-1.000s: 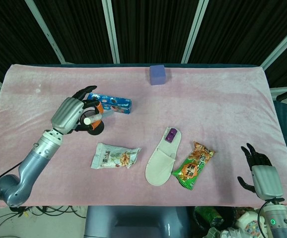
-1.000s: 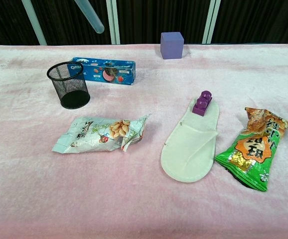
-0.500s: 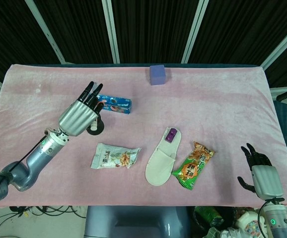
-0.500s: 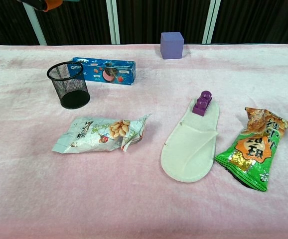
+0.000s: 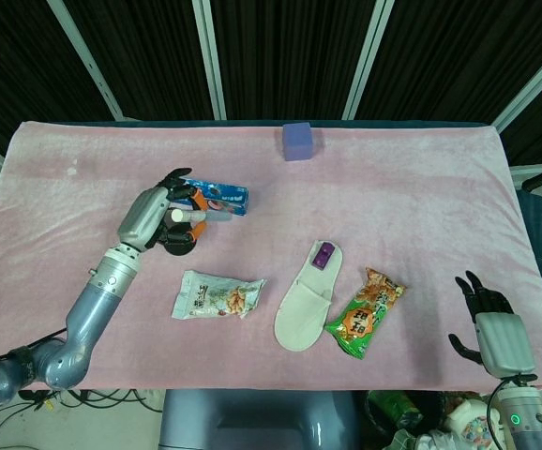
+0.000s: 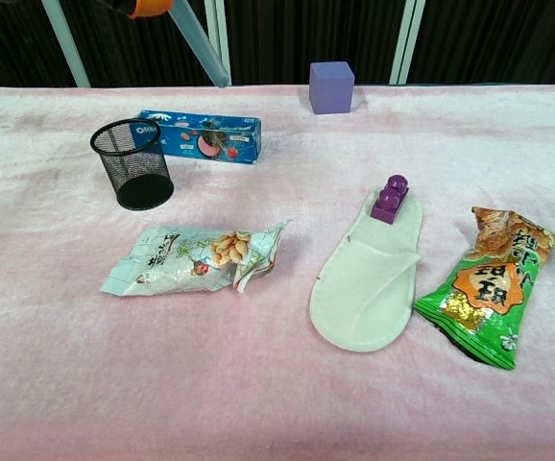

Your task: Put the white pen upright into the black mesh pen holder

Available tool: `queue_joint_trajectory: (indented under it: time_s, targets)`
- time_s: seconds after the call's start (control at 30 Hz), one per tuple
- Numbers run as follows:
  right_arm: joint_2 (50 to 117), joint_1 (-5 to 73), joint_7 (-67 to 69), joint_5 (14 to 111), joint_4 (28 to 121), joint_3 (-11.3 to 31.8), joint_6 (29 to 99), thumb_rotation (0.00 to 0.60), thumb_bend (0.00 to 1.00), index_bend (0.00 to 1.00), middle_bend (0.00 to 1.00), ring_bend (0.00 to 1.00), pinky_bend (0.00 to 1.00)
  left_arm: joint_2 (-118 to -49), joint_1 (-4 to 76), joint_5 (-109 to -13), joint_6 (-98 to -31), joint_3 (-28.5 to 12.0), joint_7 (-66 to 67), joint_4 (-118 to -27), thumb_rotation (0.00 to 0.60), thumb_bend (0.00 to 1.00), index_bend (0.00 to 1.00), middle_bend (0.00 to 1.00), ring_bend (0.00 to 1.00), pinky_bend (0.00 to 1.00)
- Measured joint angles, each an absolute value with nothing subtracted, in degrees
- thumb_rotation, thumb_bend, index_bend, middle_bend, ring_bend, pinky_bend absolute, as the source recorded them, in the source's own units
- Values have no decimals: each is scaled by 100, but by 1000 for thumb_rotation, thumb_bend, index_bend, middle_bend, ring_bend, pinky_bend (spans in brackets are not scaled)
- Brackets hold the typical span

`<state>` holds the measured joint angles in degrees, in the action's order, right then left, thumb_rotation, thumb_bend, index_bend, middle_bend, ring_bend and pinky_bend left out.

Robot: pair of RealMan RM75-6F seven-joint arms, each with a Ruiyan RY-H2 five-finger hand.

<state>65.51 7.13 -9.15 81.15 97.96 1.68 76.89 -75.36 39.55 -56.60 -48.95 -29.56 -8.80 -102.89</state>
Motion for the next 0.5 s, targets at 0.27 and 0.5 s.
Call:
queue_joint_trajectory:
  time_s: [0.27, 0.5]
  targets:
    - [6552, 706, -939, 8095, 9810, 173, 7701, 600, 175, 0, 17, 167, 164, -6868, 3567, -4832, -2856, -4574, -3843, -11231, 600, 393, 625, 562, 82, 190]
    - [6560, 713, -963, 8069, 9817, 173, 7675, 600, 175, 0, 17, 167, 164, -6813, 3016, -6064, -3113, -5147, -4197, -11622, 600, 393, 635, 567, 92, 199]
